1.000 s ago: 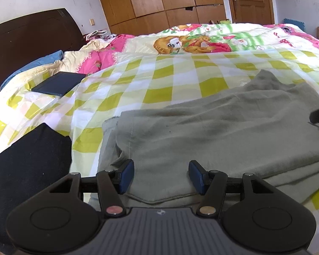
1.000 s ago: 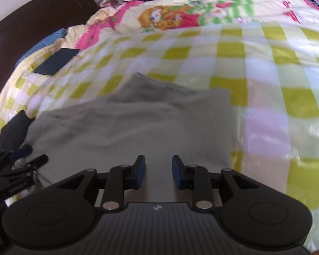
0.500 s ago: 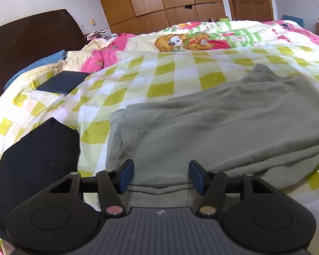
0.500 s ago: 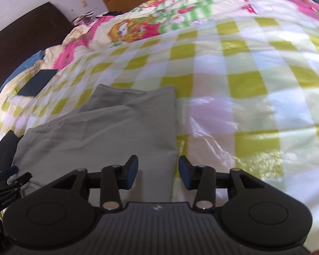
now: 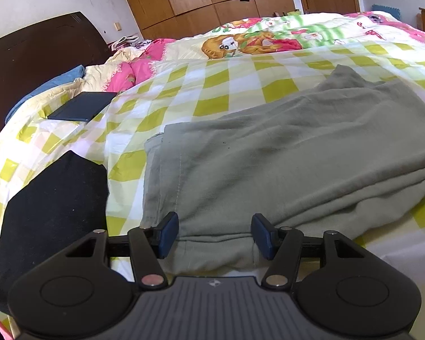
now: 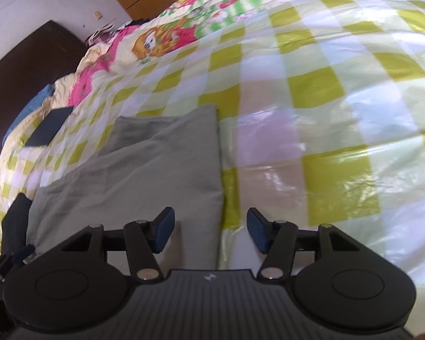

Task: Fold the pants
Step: 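Smooth the folded pants edge with the right gripper, then grasp the edge of the folded grey pants with the right gripper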

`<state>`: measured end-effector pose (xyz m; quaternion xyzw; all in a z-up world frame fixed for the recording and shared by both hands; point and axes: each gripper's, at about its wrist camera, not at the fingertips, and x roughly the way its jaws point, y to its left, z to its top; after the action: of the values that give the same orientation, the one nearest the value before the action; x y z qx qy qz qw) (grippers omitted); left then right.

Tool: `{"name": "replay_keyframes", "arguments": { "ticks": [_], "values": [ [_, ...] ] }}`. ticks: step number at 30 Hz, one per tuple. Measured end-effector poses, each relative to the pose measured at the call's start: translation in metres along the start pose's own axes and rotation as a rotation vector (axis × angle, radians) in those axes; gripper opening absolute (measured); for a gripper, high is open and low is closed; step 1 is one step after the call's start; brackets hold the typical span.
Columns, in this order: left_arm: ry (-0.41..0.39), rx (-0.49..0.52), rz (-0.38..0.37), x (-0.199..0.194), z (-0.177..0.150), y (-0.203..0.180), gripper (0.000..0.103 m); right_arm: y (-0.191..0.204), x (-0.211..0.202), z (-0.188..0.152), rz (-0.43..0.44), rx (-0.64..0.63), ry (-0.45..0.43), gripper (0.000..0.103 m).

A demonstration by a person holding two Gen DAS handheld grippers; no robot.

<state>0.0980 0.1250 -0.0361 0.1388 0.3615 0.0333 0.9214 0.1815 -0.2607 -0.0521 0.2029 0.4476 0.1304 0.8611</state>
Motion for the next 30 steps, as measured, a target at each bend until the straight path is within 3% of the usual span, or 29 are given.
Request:
{"name": "replay_keyframes", "arguments": {
  "ticks": [3,13,16,18,19,22,26,30],
  "values": [
    [-0.010,0.005,0.008,-0.005,0.002,-0.001,0.070,-0.008,-0.002,0.000,0.010,0.021,-0.009,0.059],
    [-0.032,0.019,-0.002,-0.005,0.014,-0.014,0.070,-0.013,0.023,0.003,0.202,0.118,0.056,0.063],
    [-0.034,0.035,0.000,-0.003,0.017,-0.018,0.070,-0.025,0.031,0.007,0.267,0.224,0.066,0.063],
    [-0.031,0.042,0.000,-0.002,0.018,-0.021,0.070,-0.028,0.035,0.008,0.337,0.297,0.084,0.050],
    [-0.029,0.046,0.002,-0.002,0.019,-0.023,0.070,-0.026,0.035,0.007,0.361,0.309,0.087,0.034],
    [-0.016,0.063,0.003,0.000,0.021,-0.029,0.070,-0.022,0.038,0.003,0.323,0.285,0.086,0.007],
    [-0.005,0.097,0.006,0.001,0.024,-0.040,0.070,-0.045,0.036,0.000,0.344,0.361,0.065,0.005],
    [-0.011,0.134,-0.020,-0.007,0.031,-0.058,0.070,-0.058,0.019,0.005,0.339,0.351,0.026,0.005]
  ]
}}
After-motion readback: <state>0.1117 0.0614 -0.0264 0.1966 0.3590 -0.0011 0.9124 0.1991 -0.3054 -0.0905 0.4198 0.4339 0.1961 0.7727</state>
